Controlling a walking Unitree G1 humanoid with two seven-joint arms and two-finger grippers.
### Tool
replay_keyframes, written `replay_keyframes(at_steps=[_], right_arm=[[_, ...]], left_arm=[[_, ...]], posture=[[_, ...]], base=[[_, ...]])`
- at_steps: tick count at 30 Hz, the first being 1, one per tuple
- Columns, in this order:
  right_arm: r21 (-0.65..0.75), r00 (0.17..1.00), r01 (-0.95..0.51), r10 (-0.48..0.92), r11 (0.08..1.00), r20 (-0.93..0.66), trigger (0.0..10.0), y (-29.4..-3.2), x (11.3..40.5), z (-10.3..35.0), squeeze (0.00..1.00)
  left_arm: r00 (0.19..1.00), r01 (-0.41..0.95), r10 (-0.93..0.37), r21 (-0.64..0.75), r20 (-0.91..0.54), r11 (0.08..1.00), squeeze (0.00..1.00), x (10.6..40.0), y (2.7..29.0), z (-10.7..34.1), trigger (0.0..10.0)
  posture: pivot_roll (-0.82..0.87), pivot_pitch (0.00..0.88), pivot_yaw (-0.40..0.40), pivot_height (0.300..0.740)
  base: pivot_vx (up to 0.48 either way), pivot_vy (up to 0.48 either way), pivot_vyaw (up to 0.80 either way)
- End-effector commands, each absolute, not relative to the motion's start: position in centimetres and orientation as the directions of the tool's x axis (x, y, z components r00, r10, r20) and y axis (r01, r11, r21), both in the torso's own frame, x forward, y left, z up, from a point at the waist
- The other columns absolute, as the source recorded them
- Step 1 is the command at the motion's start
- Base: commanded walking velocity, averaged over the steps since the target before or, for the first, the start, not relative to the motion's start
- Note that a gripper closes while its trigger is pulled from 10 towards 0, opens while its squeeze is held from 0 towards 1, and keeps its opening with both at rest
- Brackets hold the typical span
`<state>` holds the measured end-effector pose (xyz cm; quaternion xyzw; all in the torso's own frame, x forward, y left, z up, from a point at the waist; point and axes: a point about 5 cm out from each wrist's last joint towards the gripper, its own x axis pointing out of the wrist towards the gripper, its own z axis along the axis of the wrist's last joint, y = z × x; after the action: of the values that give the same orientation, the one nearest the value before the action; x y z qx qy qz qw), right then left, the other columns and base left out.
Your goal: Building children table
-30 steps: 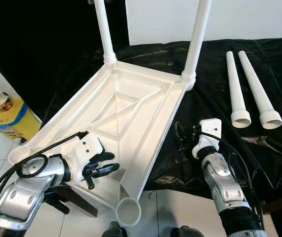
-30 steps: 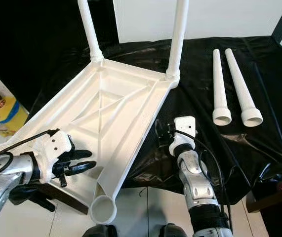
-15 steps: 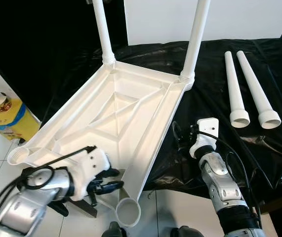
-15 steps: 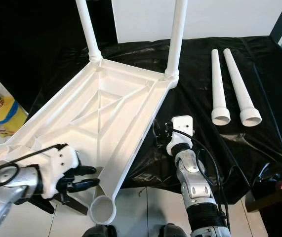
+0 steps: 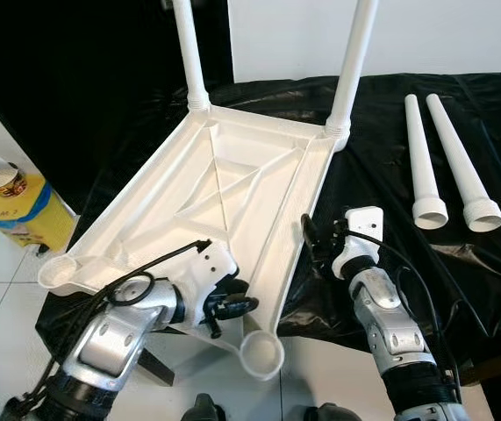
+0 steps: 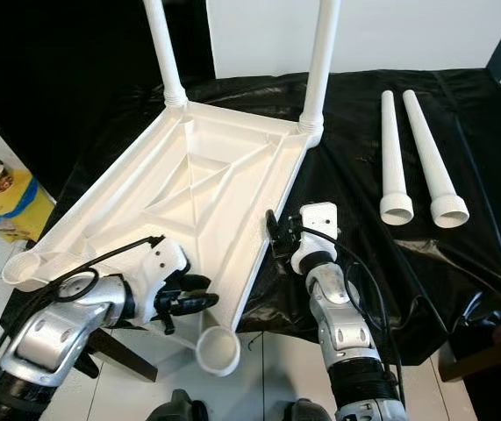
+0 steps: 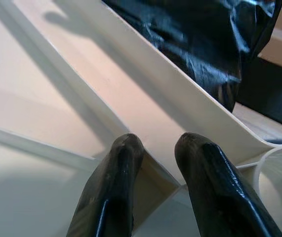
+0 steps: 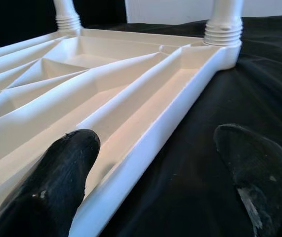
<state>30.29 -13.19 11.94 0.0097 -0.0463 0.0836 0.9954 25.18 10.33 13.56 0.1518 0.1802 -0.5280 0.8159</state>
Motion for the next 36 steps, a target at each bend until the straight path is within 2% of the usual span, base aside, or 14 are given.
replay_keyframes(at_steps=[1, 6, 11, 16, 19, 26, 27, 28, 34, 35, 36], right_arm=[[0.034, 0.985, -0.160, 0.157, 0.987, 0.075, 10.0, -13.3, 30.1, 11.5, 0.00], [0.031, 0.985, -0.159, 0.156, 0.987, 0.074, 10.0, -13.3, 29.9, 11.4, 0.00], [0.029, 0.985, -0.160, 0.158, 0.987, 0.074, 10.0, -13.4, 29.8, 11.4, 0.00], [0.030, 0.985, -0.158, 0.155, 0.987, 0.073, 10.0, -13.4, 29.7, 11.4, 0.00], [0.030, 0.985, -0.158, 0.155, 0.987, 0.073, 10.0, -13.4, 29.7, 11.4, 0.00], [0.028, 0.985, -0.160, 0.158, 0.987, 0.067, 10.0, -13.4, 29.6, 11.2, 0.00], [0.027, 0.985, -0.159, 0.157, 0.987, 0.065, 10.0, -13.5, 29.5, 11.2, 0.00], [0.027, 0.986, -0.158, 0.156, 0.987, 0.064, 10.0, -13.6, 29.5, 11.1, 0.00], [0.025, 0.986, -0.157, 0.155, 0.987, 0.061, 10.0, -13.6, 29.3, 11.0, 0.00], [0.025, 0.986, -0.155, 0.154, 0.988, 0.058, 10.0, -13.7, 29.2, 11.0, 0.00], [0.025, 0.986, -0.155, 0.154, 0.988, 0.058, 10.0, -13.7, 29.2, 11.0, 0.00]], left_arm=[[0.629, 0.766, -0.660, 0.183, -0.411, 0.616, 0.00, 26.9, 10.5, 13.8, 10.0], [0.676, 0.732, -0.652, 0.210, -0.344, 0.648, 0.00, 27.8, 9.1, 14.4, 10.0], [0.667, 0.744, -0.685, 0.242, -0.292, 0.622, 0.00, 27.9, 9.1, 15.4, 10.0], [0.626, 0.773, -0.751, 0.293, -0.210, 0.562, 0.00, 27.7, 10.8, 17.2, 10.0], [0.626, 0.773, -0.751, 0.293, -0.210, 0.562, 0.00, 27.7, 10.8, 17.2, 10.0], [0.545, 0.828, -0.776, 0.353, -0.318, 0.437, 0.00, 27.1, 13.7, 16.9, 10.0], [0.530, 0.838, -0.774, 0.352, -0.346, 0.417, 0.36, 27.0, 14.1, 16.6, 10.0], [0.509, 0.852, -0.778, 0.346, -0.369, 0.394, 1.00, 26.8, 14.3, 16.4, 10.0], [0.468, 0.874, -0.791, 0.336, -0.394, 0.350, 1.00, 26.3, 14.5, 16.1, 10.0], [0.420, 0.897, -0.803, 0.327, -0.423, 0.297, 0.00, 25.6, 14.9, 16.1, 10.0], [0.420, 0.897, -0.803, 0.327, -0.423, 0.297, 0.00, 25.6, 14.9, 16.1, 10.0]], posture=[[0.03, 0.091, 0.024, 0.740], [0.02, 0.076, 0.032, 0.740], [0.02, 0.077, 0.035, 0.740], [0.02, 0.080, 0.028, 0.740], [0.02, 0.080, 0.028, 0.740], [0.03, 0.086, 0.025, 0.740], [0.03, 0.089, 0.027, 0.740], [0.03, 0.090, 0.027, 0.740], [0.02, 0.091, 0.028, 0.740], [0.02, 0.094, 0.029, 0.740], [0.02, 0.094, 0.029, 0.740]], base=[[0.000, 0.000, 0.00], [0.000, 0.000, 0.00], [0.000, 0.000, 0.00], [0.000, 0.000, 0.00], [0.000, 0.000, 0.00], [0.000, 0.000, 0.00], [0.000, 0.000, 0.00], [0.000, 0.000, 0.00], [0.000, 0.000, 0.00], [0.000, 0.000, 0.00], [0.000, 0.000, 0.00]])
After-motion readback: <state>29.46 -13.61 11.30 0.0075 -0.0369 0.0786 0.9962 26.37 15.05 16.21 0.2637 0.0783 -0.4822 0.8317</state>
